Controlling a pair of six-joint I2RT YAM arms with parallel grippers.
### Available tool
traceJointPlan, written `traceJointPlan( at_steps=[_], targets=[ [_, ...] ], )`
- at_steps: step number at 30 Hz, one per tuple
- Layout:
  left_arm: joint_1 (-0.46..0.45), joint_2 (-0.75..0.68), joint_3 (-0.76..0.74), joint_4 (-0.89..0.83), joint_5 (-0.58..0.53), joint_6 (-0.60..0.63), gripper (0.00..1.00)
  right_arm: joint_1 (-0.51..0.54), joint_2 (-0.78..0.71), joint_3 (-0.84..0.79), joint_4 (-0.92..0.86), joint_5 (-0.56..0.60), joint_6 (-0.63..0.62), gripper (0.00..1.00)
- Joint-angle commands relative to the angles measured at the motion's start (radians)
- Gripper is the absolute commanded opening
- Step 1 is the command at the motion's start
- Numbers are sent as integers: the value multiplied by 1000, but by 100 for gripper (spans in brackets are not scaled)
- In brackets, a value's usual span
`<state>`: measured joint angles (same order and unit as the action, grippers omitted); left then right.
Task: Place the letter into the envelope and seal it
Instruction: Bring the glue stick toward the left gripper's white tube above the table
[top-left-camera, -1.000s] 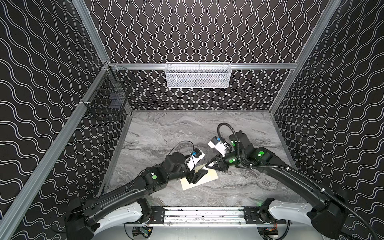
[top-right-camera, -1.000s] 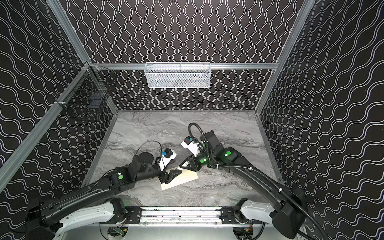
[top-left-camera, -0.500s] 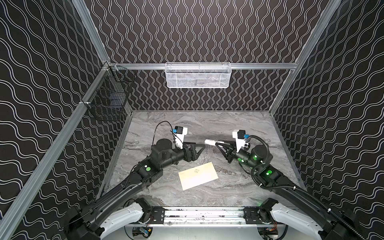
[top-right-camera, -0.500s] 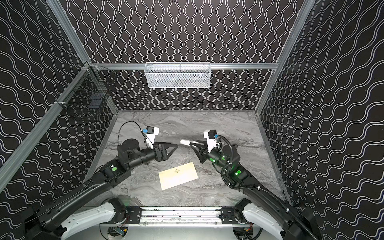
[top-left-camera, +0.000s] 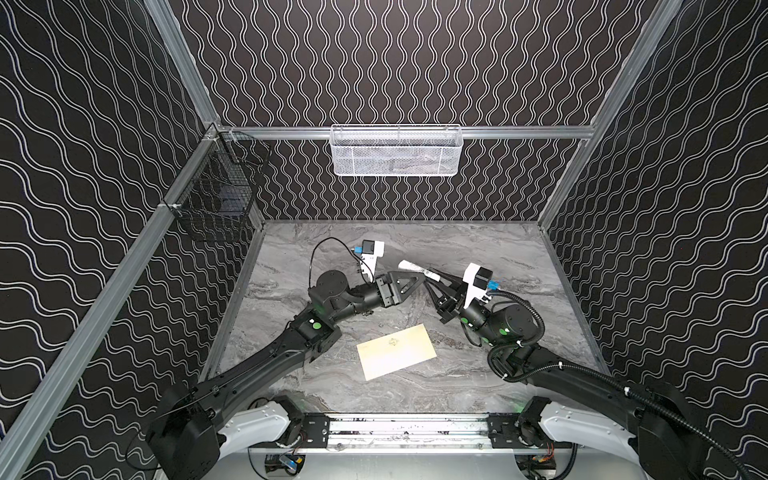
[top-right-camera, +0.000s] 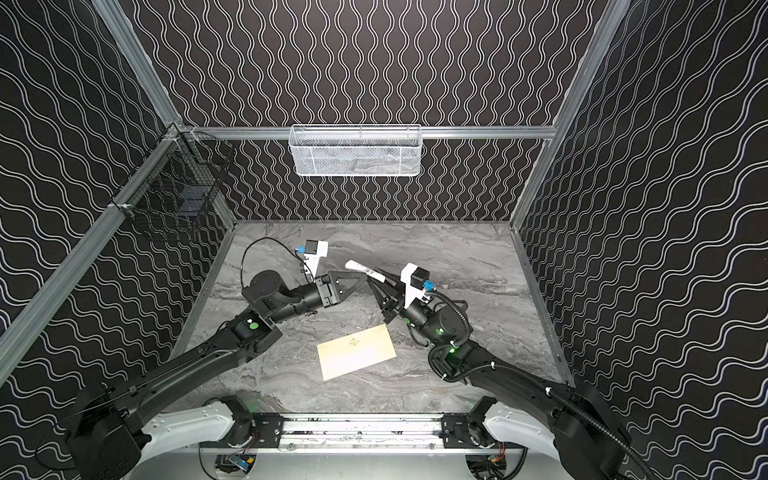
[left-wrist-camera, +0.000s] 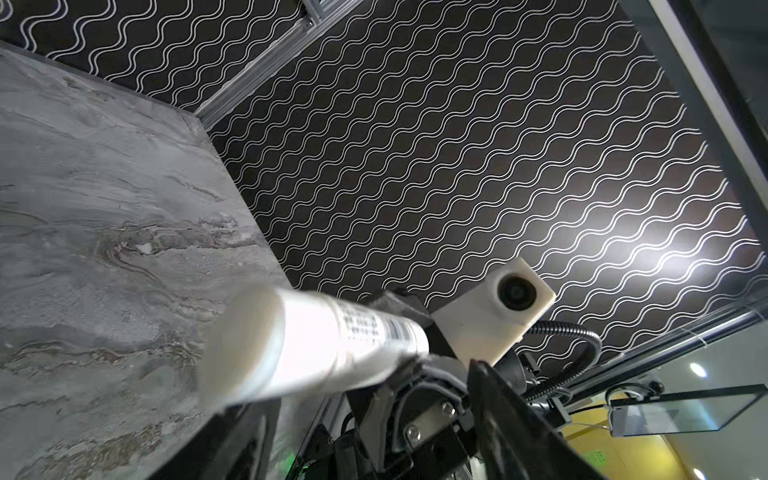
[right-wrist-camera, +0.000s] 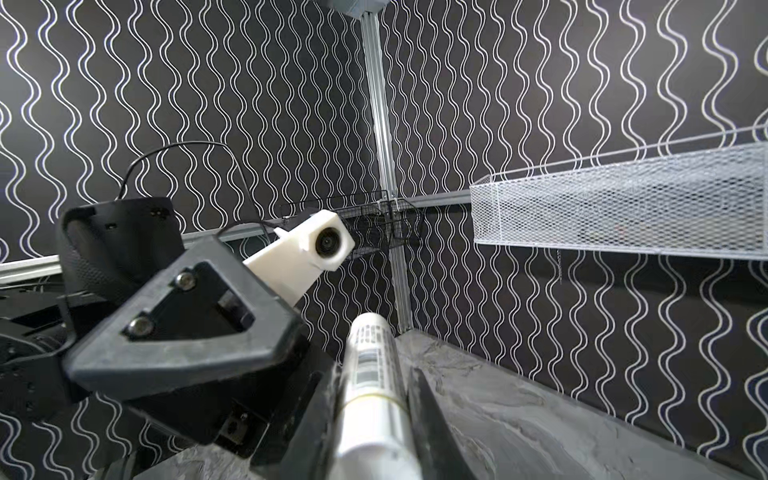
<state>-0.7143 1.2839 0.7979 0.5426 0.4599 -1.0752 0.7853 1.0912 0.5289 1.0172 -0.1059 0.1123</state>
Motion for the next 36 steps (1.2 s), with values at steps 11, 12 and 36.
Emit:
traceJointPlan(
  at_steps=[11, 12, 36],
  targets=[
    [25, 2, -14, 146, -17, -41, 46, 50, 32, -12, 77, 57, -20, 0],
    [28, 4, -14, 149, -16, -40, 46, 55, 35, -17, 80, 61, -20, 0],
    [99, -22, 33, -79, 89, 120, 0, 115, -63, 57, -342, 94, 147, 45]
  ],
)
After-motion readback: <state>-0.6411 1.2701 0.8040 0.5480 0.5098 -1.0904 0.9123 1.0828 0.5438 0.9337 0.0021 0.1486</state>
